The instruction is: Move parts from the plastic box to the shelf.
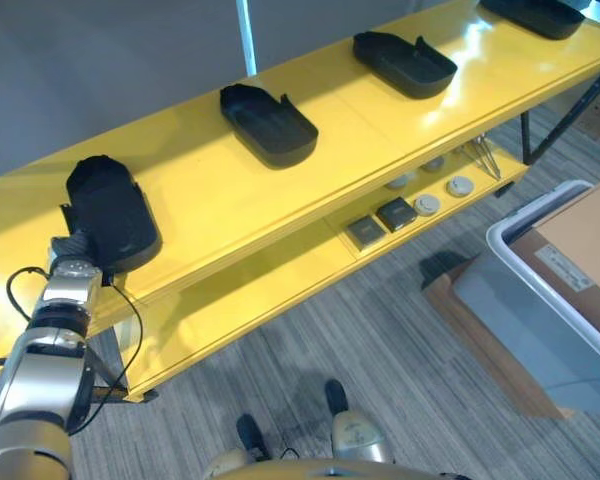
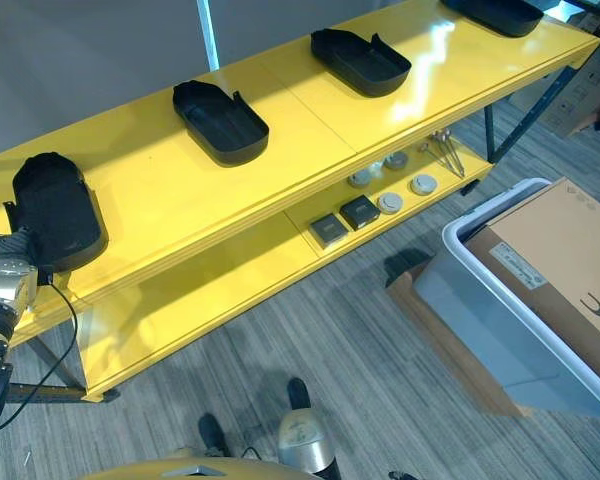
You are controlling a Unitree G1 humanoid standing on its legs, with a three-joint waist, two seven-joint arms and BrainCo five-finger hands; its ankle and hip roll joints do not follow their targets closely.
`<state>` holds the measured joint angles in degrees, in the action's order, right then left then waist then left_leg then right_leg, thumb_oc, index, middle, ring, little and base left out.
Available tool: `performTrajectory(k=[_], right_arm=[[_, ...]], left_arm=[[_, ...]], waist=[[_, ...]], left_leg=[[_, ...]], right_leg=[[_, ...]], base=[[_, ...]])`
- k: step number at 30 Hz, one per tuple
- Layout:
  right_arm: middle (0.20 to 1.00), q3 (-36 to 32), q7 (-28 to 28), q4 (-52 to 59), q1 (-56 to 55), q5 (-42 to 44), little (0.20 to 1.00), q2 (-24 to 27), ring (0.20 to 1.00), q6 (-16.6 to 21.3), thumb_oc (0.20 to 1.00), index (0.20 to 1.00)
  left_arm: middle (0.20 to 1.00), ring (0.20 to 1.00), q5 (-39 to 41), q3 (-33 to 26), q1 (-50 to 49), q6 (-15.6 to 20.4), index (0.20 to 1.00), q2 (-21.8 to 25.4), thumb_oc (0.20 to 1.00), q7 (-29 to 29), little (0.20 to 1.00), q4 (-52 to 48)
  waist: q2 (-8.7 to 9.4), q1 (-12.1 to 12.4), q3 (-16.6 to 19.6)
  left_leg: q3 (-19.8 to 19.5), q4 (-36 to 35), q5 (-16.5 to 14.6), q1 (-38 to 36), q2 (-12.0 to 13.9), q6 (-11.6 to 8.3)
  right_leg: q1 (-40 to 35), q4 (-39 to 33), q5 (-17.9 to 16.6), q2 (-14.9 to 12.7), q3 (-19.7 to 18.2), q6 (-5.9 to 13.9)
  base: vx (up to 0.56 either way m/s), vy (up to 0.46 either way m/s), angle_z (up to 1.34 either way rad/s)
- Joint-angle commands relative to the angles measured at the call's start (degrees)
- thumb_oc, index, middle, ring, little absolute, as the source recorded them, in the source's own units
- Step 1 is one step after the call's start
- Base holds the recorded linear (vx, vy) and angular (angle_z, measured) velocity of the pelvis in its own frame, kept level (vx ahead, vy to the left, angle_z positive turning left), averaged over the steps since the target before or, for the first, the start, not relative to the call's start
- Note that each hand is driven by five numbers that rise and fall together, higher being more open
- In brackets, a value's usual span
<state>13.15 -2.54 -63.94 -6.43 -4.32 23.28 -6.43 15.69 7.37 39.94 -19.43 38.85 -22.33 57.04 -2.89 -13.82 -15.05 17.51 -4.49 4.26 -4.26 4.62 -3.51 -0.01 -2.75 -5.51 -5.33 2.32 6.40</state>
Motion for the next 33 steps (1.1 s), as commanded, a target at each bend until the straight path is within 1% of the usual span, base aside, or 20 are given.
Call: performTrajectory(k=[1, 4, 12, 15, 16, 17, 18, 26, 30, 31, 33], right_arm=[[1.0, 3.1, -0.5, -1.5, -0.9, 1.8, 1.0, 3.4, 1.0, 0.6, 1.0, 1.0], [1.0, 3.1, -0.4, -1.7, -0.6, 3.1, 1.0, 3.8, 1.0, 0.9, 1.0, 1.0], [1.0, 3.2, -0.2, -2.7, -0.2, 3.1, 1.0, 3.9, 1.0, 2.1, 1.0, 1.0], [1.0, 3.2, -0.1, -2.6, -0.1, 2.7, 1.0, 3.7, 1.0, 2.2, 1.0, 1.0], [1.0, 3.2, -0.1, -2.6, -0.1, 2.7, 1.0, 3.7, 1.0, 2.2, 1.0, 1.0], [1.0, 3.2, -0.1, -2.7, -0.1, 2.7, 1.0, 3.7, 1.0, 2.2, 1.0, 1.0], [1.0, 3.1, -0.1, -2.8, -0.2, 2.8, 1.0, 3.6, 1.0, 2.3, 1.0, 1.0], [1.0, 2.9, 0.1, -3.5, -0.8, 1.6, 1.0, 3.4, 1.0, 2.3, 1.0, 1.0], [1.0, 2.9, 0.3, -3.7, -1.2, 0.8, 1.0, 3.3, 1.0, 2.2, 1.0, 1.0], [1.0, 2.9, 0.3, -3.9, -1.2, 0.8, 1.0, 3.2, 1.0, 2.3, 1.0, 1.0], [1.0, 2.4, 0.5, -4.4, -1.8, 0.6, 1.0, 3.0, 1.0, 2.9, 1.0, 1.0]], left_arm=[[0.2, 0.2, 2.9, -0.7, 5.8, 2.4, 0.2, 4.2, 0.2, -3.2, 0.2, 2.9], [0.2, 0.2, 3.5, -0.6, 6.6, 2.8, 0.2, 4.2, 0.2, -4.1, 0.2, 4.0], [0.2, 0.2, 5.0, -0.5, 8.5, 3.6, 0.2, 4.6, 0.2, -4.4, 0.2, 6.1], [0.2, 0.2, 4.3, -0.2, 8.9, 3.2, 0.2, 4.7, 0.2, -4.0, 0.2, 6.5], [0.244, 0.244, 4.3, -0.2, 8.9, 3.1, 0.244, 4.7, 0.244, -4.0, 0.244, 6.5], [0.689, 0.689, 4.1, 0.0, 9.0, 2.8, 0.689, 4.7, 0.689, -3.9, 0.689, 6.6], [1.0, 1.0, 3.6, 0.1, 9.0, 2.5, 1.0, 5.0, 1.0, -3.5, 1.0, 6.8], [1.0, 1.0, -0.7, 1.6, 9.5, 1.0, 1.0, 6.8, 1.0, -1.7, 1.0, 7.0], [1.0, 1.0, -4.1, 2.1, 9.9, 1.9, 1.0, 8.5, 1.0, -1.0, 1.0, 5.4], [1.0, 1.0, -3.8, 2.3, 10.1, 2.1, 1.0, 8.9, 1.0, -1.1, 1.0, 4.8], [1.0, 1.0, -3.4, 2.5, 10.5, 4.4, 1.0, 10.5, 1.0, -2.2, 1.0, 2.1]], waist=[[0.58, -0.6, 0.6], [0.71, -0.9, -0.1], [1.09, -1.5, -1.3], [1.26, -1.5, -1.6], [1.27, -1.5, -1.6], [1.28, -1.5, -1.6], [1.29, -1.5, -1.5], [1.01, -1.1, -0.7], [0.8, -0.7, -0.2], [0.73, -0.6, -0.1], [0.49, 0.0, 0.5]], left_leg=[[-2.9, 8.7, -2.1, 5.3, 5.9, -2.1], [-2.9, 9.2, -2.1, 5.8, 6.0, -2.15], [-2.8, 9.8, -2.0, 6.8, 6.5, -2.35], [-2.8, 10.1, -2.1, 6.8, 6.5, -2.31], [-2.8, 10.1, -2.2, 6.8, 6.5, -2.3], [-2.8, 10.0, -2.2, 6.7, 6.5, -2.31], [-2.8, 10.0, -2.2, 6.5, 6.5, -2.28], [-2.6, 9.5, -2.1, 5.0, 6.5, -2.31], [-2.7, 9.0, -2.2, 4.1, 6.4, -2.29], [-2.7, 8.9, -2.2, 3.9, 6.3, -2.29], [-2.9, 8.4, -2.2, 3.1, 6.2, -2.25]], right_leg=[[4.1, 8.3, 4.7, -2.6, -1.5, 2.72], [4.5, 8.5, 4.9, -2.4, -1.7, 2.46], [5.5, 8.8, 4.9, -2.0, -2.2, 2.15], [5.5, 8.7, 4.8, -1.9, -2.3, 2.06], [5.5, 8.7, 4.8, -1.9, -2.3, 2.06], [5.3, 8.6, 4.8, -2.0, -2.3, 2.09], [5.1, 8.5, 4.8, -2.0, -2.2, 2.11], [3.5, 7.9, 4.8, -2.2, -1.9, 2.22], [2.5, 7.5, 4.7, -2.5, -1.5, 2.3], [2.3, 7.5, 4.7, -2.5, -1.4, 2.33], [1.4, 7.0, 4.7, -2.6, -1.0, 2.36]], base=[[-0.07, 0.012, -0.02], [-0.01, 0.002, 0.0], [0.0, 0.002, -0.02], [-0.01, 0.002, -0.13], [0.01, -0.004, -0.03], [0.0, 0.0, 0.0], [0.0, 0.0, 0.0], [0.03, 0.01, 0.0], [0.0, 0.0, 0.0], [0.0, 0.0, 0.0], [0.01, 0.004, 0.02]])
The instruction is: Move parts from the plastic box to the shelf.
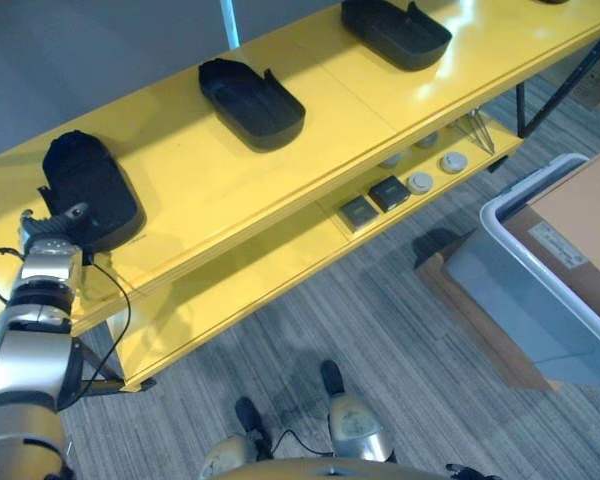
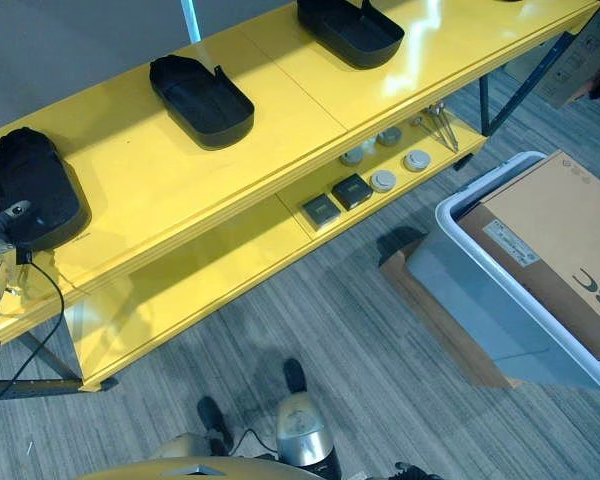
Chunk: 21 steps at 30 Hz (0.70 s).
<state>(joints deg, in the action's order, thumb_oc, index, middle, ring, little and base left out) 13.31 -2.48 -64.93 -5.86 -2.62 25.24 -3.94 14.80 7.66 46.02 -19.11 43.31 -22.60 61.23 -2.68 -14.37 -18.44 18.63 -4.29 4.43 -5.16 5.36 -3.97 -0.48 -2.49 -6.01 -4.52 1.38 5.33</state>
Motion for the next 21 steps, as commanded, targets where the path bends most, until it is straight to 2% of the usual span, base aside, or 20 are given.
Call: performTrajectory(k=[1, 2, 5, 8, 11, 12, 13, 15, 17, 20, 21], right_arm=[[1.0, 2.1, 0.4, -3.4, -2.5, -1.1, 1.0, 1.1, 1.0, 0.4, 1.0, 1.0], [1.0, 1.8, 0.4, -3.3, -3.0, -1.4, 1.0, 0.9, 1.0, 0.3, 1.0, 1.0], [1.0, 1.5, 0.6, -3.1, -3.6, -1.7, 1.0, 0.5, 1.0, -0.1, 1.0, 1.0], [1.0, 1.0, 0.8, -2.9, -4.0, -1.9, 1.0, 0.0, 1.0, -0.7, 1.0, 1.0], [1.0, 0.3, 0.7, -2.5, -4.4, -2.0, 1.0, -0.6, 1.0, -1.2, 1.0, 1.0], [1.0, -0.4, 0.7, -2.5, -4.7, -2.4, 1.0, -1.3, 1.0, -1.4, 1.0, 1.0], [1.0, -1.1, 0.8, -2.3, -5.0, -2.6, 1.0, -2.0, 1.0, -1.6, 1.0, 1.0], [1.0, -2.0, 1.1, -1.6, -5.6, -3.0, 1.0, -3.0, 1.0, -2.1, 1.0, 1.0], [1.0, -2.6, 1.5, -1.3, -5.9, -3.0, 1.0, -3.7, 1.0, -2.3, 1.0, 1.0], [1.0, -3.8, 2.2, -0.7, -7.1, -3.0, 1.0, -5.1, 1.0, -2.5, 1.0, 1.0], [1.0, -4.5, 2.8, -0.1, -8.2, -3.0, 1.0, -6.1, 1.0, -2.4, 1.0, 1.0]], left_arm=[[1.0, 1.0, -2.5, 2.3, 4.6, 4.9, 1.0, 6.9, 1.0, -1.9, 1.0, -3.2], [1.0, 1.0, -3.0, 2.3, 4.8, 6.5, 1.0, 8.5, 1.0, -1.9, 1.0, -5.5], [1.0, 1.0, -3.5, 2.3, 4.9, 8.0, 1.0, 10.6, 1.0, -1.3, 1.0, -9.4], [1.0, 1.0, -3.2, 2.2, 4.3, 11.7, 1.0, 13.4, 1.0, -0.2, 1.0, -15.0], [1.0, 1.0, -2.1, 0.8, 2.1, 13.4, 1.0, 16.5, 1.0, 2.4, 1.0, -22.8], [1.0, 1.0, -1.1, -2.2, -1.7, 14.2, 1.0, 18.1, 1.0, 6.2, 1.0, -31.6], [1.0, 1.0, 0.8, -4.9, -5.3, 13.4, 1.0, 17.9, 1.0, 9.1, 1.0, -38.9], [1.0, 1.0, 2.6, -9.8, -12.4, 12.3, 1.0, 15.4, 1.0, 13.8, 1.0, -49.2], [1.0, 1.0, 2.4, -12.7, -17.4, 11.8, 1.0, 13.1, 1.0, 16.1, 1.0, -55.6], [1.0, 1.0, 2.5, -16.5, -27.3, 12.5, 1.0, 6.7, 1.0, 19.6, 1.0, -65.9], [1.0, 1.0, 4.1, -17.1, -32.7, 12.8, 1.0, 2.0, 1.0, 23.2, 1.0, -70.5]], waist=[[0.21, 0.8, 4.2], [0.09, 1.2, 4.8], [-0.07, 2.1, 5.7], [-0.2, 3.4, 6.6], [-0.05, 4.6, 7.3], [0.12, 5.6, 7.8], [0.39, 6.5, 7.9], [0.64, 7.6, 8.0], [0.79, 8.2, 8.0], [1.06, 9.3, 8.0], [1.25, 10.1, 8.0]], left_leg=[[-4.1, 8.1, -2.3, 3.7, 5.4, -1.77], [-4.2, 7.7, -2.4, 3.0, 5.4, -1.73], [-4.4, 7.2, -2.3, 2.3, 5.2, -1.74], [-4.5, 6.6, -2.3, 1.5, 5.0, -1.75], [-4.9, 6.1, -2.4, 1.0, 4.8, -1.76], [-5.2, 5.7, -2.5, 0.6, 4.6, -1.77], [-5.6, 5.6, -2.6, 0.6, 4.5, -1.75], [-6.1, 5.4, -2.7, 0.5, 4.3, -1.7], [-6.4, 5.2, -2.7, 0.4, 4.2, -1.68], [-7.3, 5.0, -2.8, 0.5, 3.8, -1.52], [-7.9, 5.0, -2.8, 0.6, 3.5, -1.4]], right_leg=[[1.4, 6.5, 5.1, -3.4, 0.1, 3.46], [0.7, 6.1, 5.0, -3.5, 0.5, 3.54], [-0.3, 5.4, 4.8, -3.6, 0.9, 3.69], [-1.4, 4.2, 4.4, -3.7, 1.6, 3.89], [-2.4, 3.1, 4.0, -3.9, 2.2, 4.04], [-3.1, 2.5, 3.9, -3.9, 2.6, 4.2], [-3.5, 2.2, 3.8, -4.0, 2.9, 4.28], [-3.9, 2.0, 3.8, -4.1, 3.3, 4.42], [-4.0, 1.9, 3.8, -4.2, 3.6, 4.49], [-4.4, 1.7, 3.7, -4.3, 4.1, 4.62], [-4.5, 1.7, 3.6, -4.4, 4.5, 4.77]], base=[[0.04, 0.001, 0.13], [0.04, -0.001, 0.17], [0.04, -0.002, 0.09], [0.01, -0.006, 0.09], [0.0, -0.012, 0.09], [0.0, -0.012, 0.11], [0.0, -0.012, 0.1], [0.0, -0.004, 0.08], [-0.01, 0.0, 0.06], [-0.03, 0.003, 0.17], [-0.05, 0.006, 0.13]])
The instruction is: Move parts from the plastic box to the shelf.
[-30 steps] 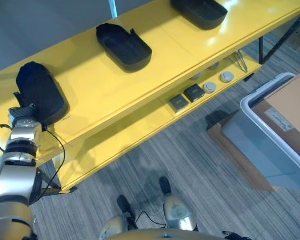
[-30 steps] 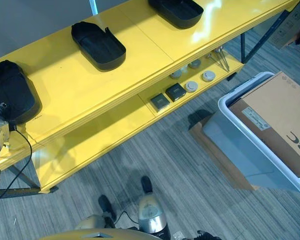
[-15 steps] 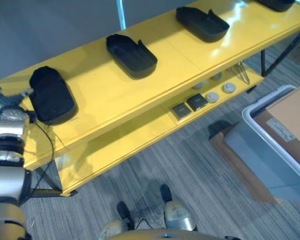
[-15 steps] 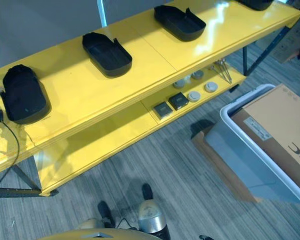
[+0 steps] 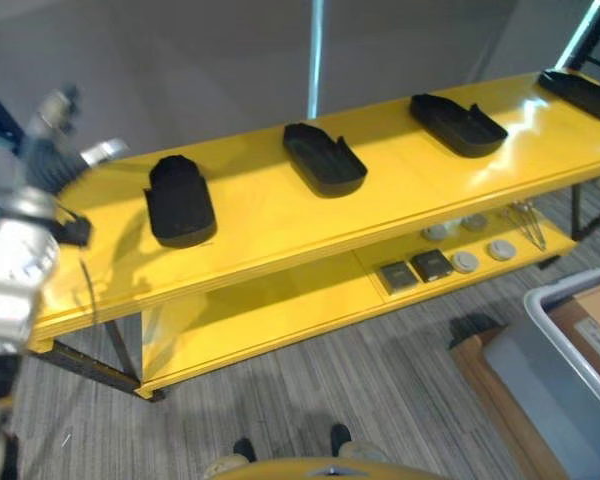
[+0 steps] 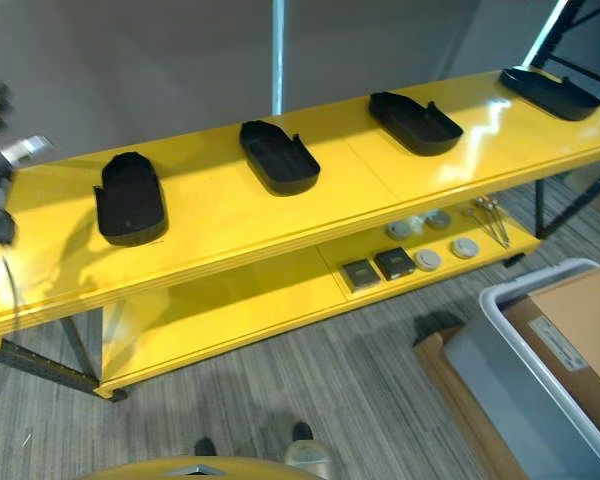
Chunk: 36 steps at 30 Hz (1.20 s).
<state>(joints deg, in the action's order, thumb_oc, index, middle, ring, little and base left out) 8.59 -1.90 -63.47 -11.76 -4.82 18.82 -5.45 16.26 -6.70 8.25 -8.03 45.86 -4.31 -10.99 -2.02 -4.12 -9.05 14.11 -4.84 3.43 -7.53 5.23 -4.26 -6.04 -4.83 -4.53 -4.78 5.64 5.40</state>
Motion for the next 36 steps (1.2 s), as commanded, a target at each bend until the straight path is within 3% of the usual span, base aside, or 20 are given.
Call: performTrajectory(k=[1, 5, 6, 7, 9, 15, 19, 25, 36], right_arm=[[1.0, -0.1, 2.5, -1.6, -2.6, -0.8, 1.0, 0.0, 1.0, -0.6, 1.0, 1.0], [1.0, -0.7, 3.0, -1.7, -2.9, 0.4, 1.0, -0.5, 1.0, -0.5, 1.0, 1.0], [1.0, -0.7, 3.0, -2.0, -2.9, 0.7, 1.0, -0.6, 1.0, -0.4, 1.0, 1.0], [1.0, -0.6, 3.2, -2.6, -2.7, 1.5, 1.0, -0.7, 1.0, -0.2, 1.0, 1.0], [1.0, -0.6, 3.6, -3.8, -2.4, 2.2, 1.0, -1.0, 1.0, 0.5, 1.0, 1.0], [1.0, 0.3, 3.9, -6.3, -0.6, 3.7, 1.0, -0.6, 1.0, 1.5, 1.0, 1.0], [1.0, 0.6, 3.7, -6.7, 0.0, 3.4, 1.0, -0.2, 1.0, 1.7, 1.0, 1.0], [1.0, 1.3, 3.2, -7.0, 0.6, 2.5, 1.0, 0.3, 1.0, 1.7, 1.0, 1.0], [1.0, 0.9, 2.3, -7.1, 0.6, 1.8, 1.0, 1.1, 1.0, 2.4, 1.0, 1.0]], left_arm=[[1.0, 1.0, 3.8, -2.9, 2.9, 0.7, 1.0, -2.4, 1.0, 6.0, 1.0, -0.4], [1.0, 1.0, 6.3, -2.7, -2.7, 2.4, 1.0, -6.8, 1.0, 6.1, 1.0, -1.7], [0.947, 0.947, 7.0, -2.7, -3.2, 2.7, 0.947, -7.1, 0.947, 6.0, 0.947, -1.3], [0.633, 0.633, 8.2, -2.6, -4.3, 3.4, 0.633, -7.8, 0.633, 5.9, 0.633, -0.7], [0.2, 0.2, 8.8, -1.9, -5.3, 5.0, 0.2, -8.6, 0.2, 5.8, 0.2, 1.0], [0.2, 0.2, 9.4, 2.0, -2.4, 6.8, 0.2, -9.9, 0.2, 6.0, 0.2, 4.1], [0.2, 0.2, 11.8, 5.3, 0.9, 5.4, 0.2, -11.5, 0.2, 4.0, 0.2, 6.8], [0.2, 0.2, 13.1, 10.2, 5.5, 6.6, 0.2, -15.8, 0.2, 0.6, 0.2, 14.4], [0.2, 0.2, 10.2, 11.8, 9.1, 8.3, 0.2, -18.5, 0.2, -6.5, 0.2, 27.9]], waist=[[0.65, 0.2, -1.3], [0.6, 1.3, -1.0], [0.58, 1.3, -0.9], [0.54, 1.6, -0.8], [0.41, 1.8, -0.7], [0.26, 1.2, -0.5], [0.25, -0.1, -0.3], [0.53, -2.3, 0.2], [0.51, -4.5, 0.2]], left_leg=[[-3.6, 5.4, -1.8, 3.1, 3.5, -1.06], [-4.0, 5.2, -1.6, 3.1, 3.4, -1.1], [-3.9, 5.1, -1.5, 3.1, 3.4, -1.1], [-3.9, 5.0, -1.5, 3.0, 3.4, -1.15], [-3.9, 5.0, -1.4, 3.1, 3.4, -1.22], [-3.2, 5.1, -1.3, 3.0, 3.8, -1.37], [-2.1, 4.8, -1.1, 2.6, 4.3, -1.57], [-0.2, 4.6, -1.2, 1.9, 4.7, -1.65], [1.5, 4.9, -1.5, 1.7, 5.2, -1.65]], right_leg=[[1.0, 3.9, 2.0, -4.2, 0.4, 4.74], [0.7, 3.6, 1.8, -4.3, 1.2, 4.74], [0.6, 3.6, 1.8, -4.3, 1.3, 4.72], [0.6, 3.5, 1.7, -4.3, 1.4, 4.67], [0.6, 3.5, 1.6, -4.3, 1.6, 4.7], [0.9, 3.4, 1.4, -4.2, 1.5, 4.66], [1.0, 3.1, 1.1, -4.0, 1.0, 4.71], [1.6, 2.8, 0.8, -3.7, -0.2, 4.71], [2.4, 2.9, 0.7, -3.6, -1.5, 4.73]], base=[[-0.05, 0.006, 0.1], [-0.02, 0.005, 0.11], [-0.01, 0.008, 0.14], [-0.02, 0.011, 0.1], [-0.01, 0.005, 0.02], [-0.01, 0.001, 0.0], [0.0, 0.0, 0.0], [0.01, -0.017, -0.12], [0.0, -0.007, -0.12]])
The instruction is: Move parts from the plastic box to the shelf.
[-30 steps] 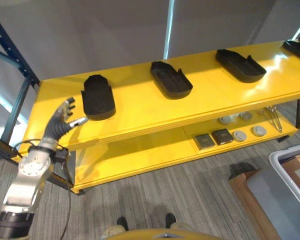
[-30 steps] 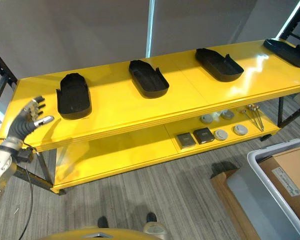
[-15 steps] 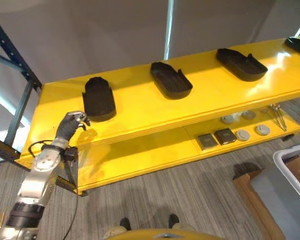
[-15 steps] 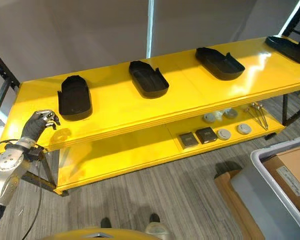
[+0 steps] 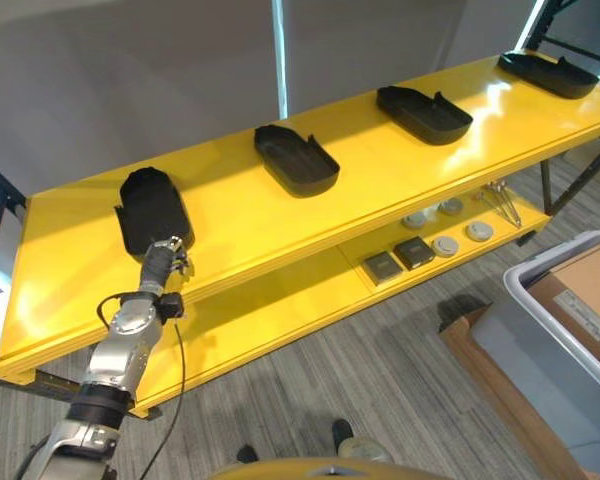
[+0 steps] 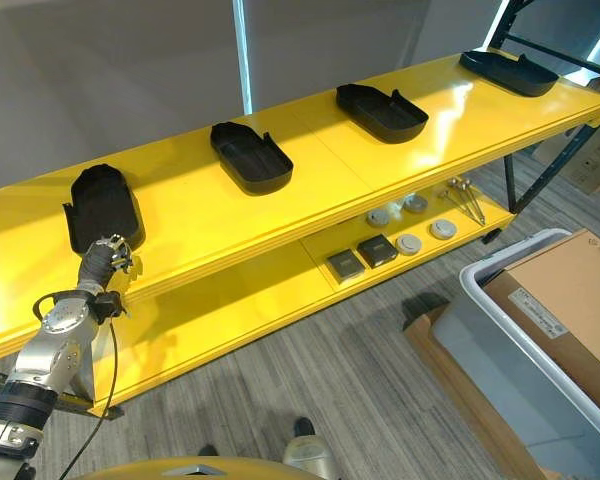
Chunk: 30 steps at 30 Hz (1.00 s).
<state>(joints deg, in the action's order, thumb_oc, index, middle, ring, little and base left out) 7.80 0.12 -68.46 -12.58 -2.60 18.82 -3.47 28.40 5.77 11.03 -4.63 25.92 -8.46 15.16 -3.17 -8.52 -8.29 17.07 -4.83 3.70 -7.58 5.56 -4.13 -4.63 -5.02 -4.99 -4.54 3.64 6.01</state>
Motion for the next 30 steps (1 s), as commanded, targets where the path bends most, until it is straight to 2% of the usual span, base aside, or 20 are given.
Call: performTrajectory(k=[1, 18, 30], right_arm=[[1.0, 1.9, 0.3, -2.1, 1.4, -0.4, 1.0, 1.2, 1.0, 0.4, 1.0, 1.0], [1.0, 3.0, -0.1, -2.7, 2.2, -1.7, 1.0, 2.1, 1.0, 0.6, 1.0, 1.0], [1.0, 3.2, -0.4, -3.9, 2.9, -1.8, 1.0, 2.5, 1.0, 0.9, 1.0, 1.0]], left_arm=[[0.2, 0.2, -2.0, -0.6, 6.6, 5.1, 0.2, 1.2, 0.2, -2.8, 0.2, 3.3], [0.2, 0.2, -4.2, -0.2, 12.3, 6.3, 0.2, 0.7, 0.2, -6.7, 0.2, 18.2], [0.2, 0.2, -2.7, 0.1, 16.3, 4.4, 0.2, 0.6, 0.2, -8.8, 0.2, 23.8]], waist=[[1.65, -0.2, -0.6], [1.35, -2.0, -0.6], [1.09, -2.9, -0.3]], left_leg=[[-1.4, 4.9, -1.7, 1.7, 4.9, -1.77], [-0.1, 4.4, -1.8, 0.7, 4.9, -1.67], [0.6, 4.1, -1.9, 0.2, 4.9, -1.6]], right_leg=[[1.0, 3.1, 1.2, -3.8, 0.4, 4.11], [1.1, 3.1, 1.2, -4.0, -0.3, 4.3], [1.0, 2.8, 1.3, -3.9, -0.9, 4.4]], base=[[0.0, 0.0, 0.0], [0.0, 0.0, -0.01], [0.01, 0.0, -0.04]])
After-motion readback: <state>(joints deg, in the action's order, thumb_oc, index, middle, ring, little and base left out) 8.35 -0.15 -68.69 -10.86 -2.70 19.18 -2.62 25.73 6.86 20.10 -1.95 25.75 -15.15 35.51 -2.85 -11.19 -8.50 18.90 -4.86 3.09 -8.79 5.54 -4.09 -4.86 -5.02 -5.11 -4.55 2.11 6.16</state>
